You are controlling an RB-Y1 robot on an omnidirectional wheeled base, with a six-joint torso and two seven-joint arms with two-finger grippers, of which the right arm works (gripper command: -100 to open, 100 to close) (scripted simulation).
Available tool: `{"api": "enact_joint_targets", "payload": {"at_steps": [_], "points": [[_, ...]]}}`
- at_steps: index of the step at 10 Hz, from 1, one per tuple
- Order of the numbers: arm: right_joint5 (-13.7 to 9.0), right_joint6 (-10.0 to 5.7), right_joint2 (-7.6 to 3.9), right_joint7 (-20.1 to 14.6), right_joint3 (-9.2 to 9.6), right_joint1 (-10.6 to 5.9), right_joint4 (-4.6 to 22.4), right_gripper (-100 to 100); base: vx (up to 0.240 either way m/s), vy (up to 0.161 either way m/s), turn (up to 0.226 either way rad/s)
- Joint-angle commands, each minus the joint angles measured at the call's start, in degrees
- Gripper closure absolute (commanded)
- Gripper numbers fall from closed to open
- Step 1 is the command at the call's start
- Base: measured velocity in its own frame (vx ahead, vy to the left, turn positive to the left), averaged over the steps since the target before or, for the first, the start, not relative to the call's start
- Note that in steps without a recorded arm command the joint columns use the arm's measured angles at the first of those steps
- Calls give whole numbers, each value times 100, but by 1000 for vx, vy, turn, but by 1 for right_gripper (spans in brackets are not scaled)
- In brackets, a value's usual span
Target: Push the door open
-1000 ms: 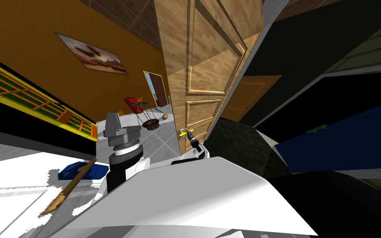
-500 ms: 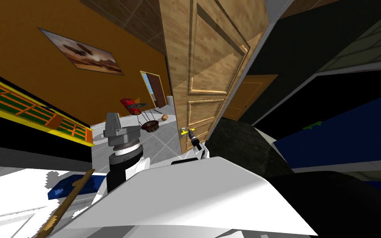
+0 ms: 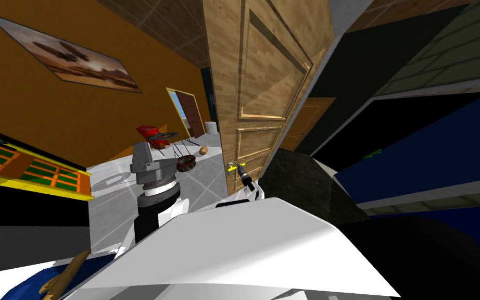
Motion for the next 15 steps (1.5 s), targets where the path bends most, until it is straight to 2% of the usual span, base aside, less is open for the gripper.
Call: {"api": "enact_joint_targets", "payload": {"at_steps": [1, 3, 5, 8, 10, 11, 12, 15], "points": [[-74, 15, -76, 136, 23, 85, -132, 100, 220, 91, -211], [-154, 22, -73, 279, 127, 211, -232, 100, 182, 131, -206], [-233, 29, -23, 423, 232, 338, -333, 100, 198, 120, -210], [-354, 40, 150, 642, 390, 529, -486, 100, 163, 148, -211], [-417, 46, 305, 755, 473, 629, -566, 100, 115, 155, -186], [-405, 61, 239, 709, 431, 597, -555, 100, 47, 66, -51], [-443, 63, 70, 734, 298, 573, -560, 100, 109, 88, -74], [-483, 63, -28, 757, 137, 546, -542, 100, 159, 166, -99]]}}
